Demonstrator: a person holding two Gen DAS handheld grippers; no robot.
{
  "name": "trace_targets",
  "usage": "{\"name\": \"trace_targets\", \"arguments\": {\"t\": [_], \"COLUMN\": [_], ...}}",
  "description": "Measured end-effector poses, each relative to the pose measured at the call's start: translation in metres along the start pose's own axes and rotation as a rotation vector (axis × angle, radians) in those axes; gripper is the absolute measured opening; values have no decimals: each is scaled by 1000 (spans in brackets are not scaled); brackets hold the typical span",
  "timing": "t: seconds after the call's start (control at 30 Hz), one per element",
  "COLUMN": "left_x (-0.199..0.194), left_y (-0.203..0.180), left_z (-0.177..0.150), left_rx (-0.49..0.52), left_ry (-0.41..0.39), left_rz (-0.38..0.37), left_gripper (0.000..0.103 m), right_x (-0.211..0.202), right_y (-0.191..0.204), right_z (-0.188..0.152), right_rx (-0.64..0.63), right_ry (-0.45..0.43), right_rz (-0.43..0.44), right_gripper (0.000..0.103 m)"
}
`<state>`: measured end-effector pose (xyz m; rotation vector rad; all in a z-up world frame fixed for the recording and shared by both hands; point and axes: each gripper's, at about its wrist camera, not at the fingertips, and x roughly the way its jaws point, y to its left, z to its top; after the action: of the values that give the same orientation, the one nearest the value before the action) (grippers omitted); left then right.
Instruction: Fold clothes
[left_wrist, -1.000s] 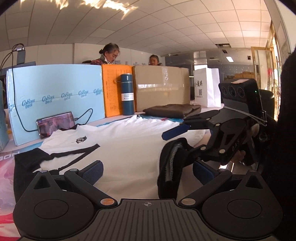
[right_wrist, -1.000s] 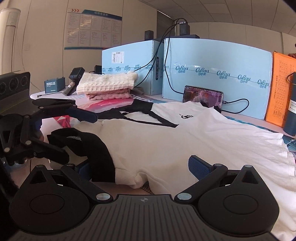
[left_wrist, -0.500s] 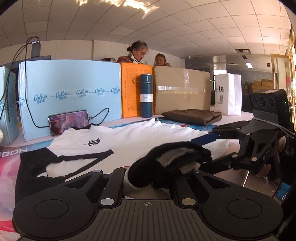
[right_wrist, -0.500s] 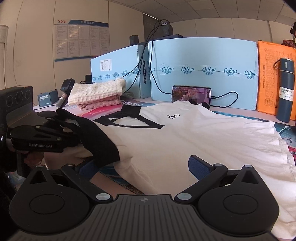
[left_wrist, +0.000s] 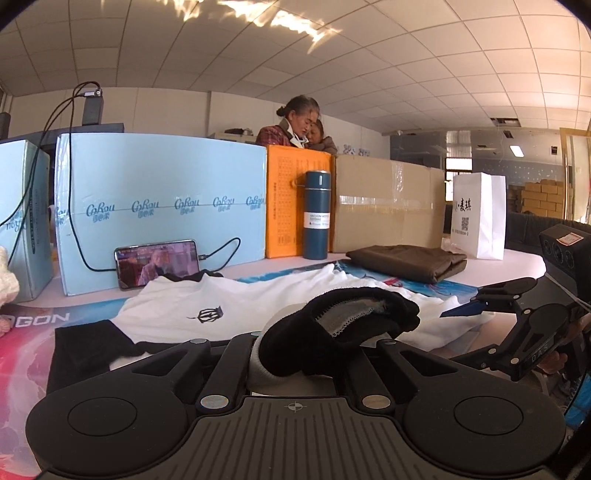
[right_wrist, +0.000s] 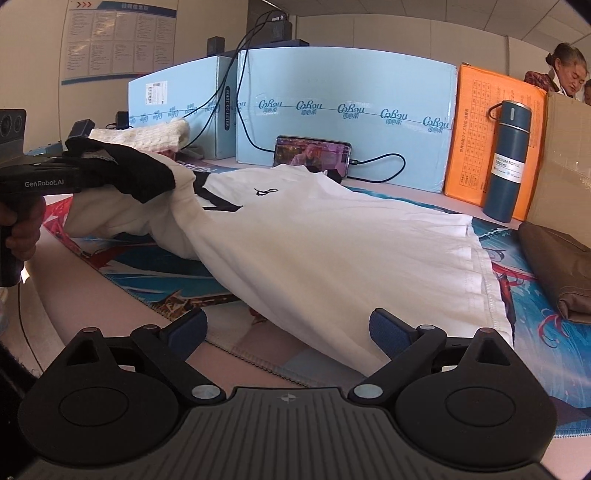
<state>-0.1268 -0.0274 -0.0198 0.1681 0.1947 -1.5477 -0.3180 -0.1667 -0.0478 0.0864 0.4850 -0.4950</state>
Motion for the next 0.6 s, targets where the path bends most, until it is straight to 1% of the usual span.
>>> {"name": "trace_targets", "arguments": {"t": [0.1,0.17,0.23,0.27,0.3,0.33,0.37,0.4,0.43,0.47,0.5,0.6], "left_x": [2,2,3,4,4,6,8,11,13,16,19,32], "left_y": [3,2,2,2,3,4,5,6,7,9,12,29], "left_z": [3,5,7,9,10,12,14,17,19,23,26,43], "left_rx": [-19,-8,8,16,28,58,90,122,155,200,233,310], "left_ry": [1,3,8,11,16,27,38,50,62,75,85,110], "left_rz": [-3,-4,-2,-6,-12,-17,-21,-26,-31,-37,-40,-65], "left_gripper": [4,4,4,4,4,4,4,4,4,4,5,5], "right_x": [-6,-10,-14,-17,-19,-22,-24,-26,-28,-30,-31,-30], "right_y": [-6,-12,-20,-25,-32,-40,-48,-57,-65,-73,-79,-95], "right_z": [-7,-8,-9,-10,-11,-12,-12,-12,-10,-7,-2,14], "right_rx": [9,5,6,5,7,13,25,38,55,73,94,122], "right_ry": [-6,-2,3,8,14,19,24,24,11,-11,-54,-158], "right_rz": [-33,-66,-96,-112,-129,-140,-144,-143,-130,-111,-82,-18], "right_gripper": [96,96,91,85,76,69,49,31,26,19,13,8]}}
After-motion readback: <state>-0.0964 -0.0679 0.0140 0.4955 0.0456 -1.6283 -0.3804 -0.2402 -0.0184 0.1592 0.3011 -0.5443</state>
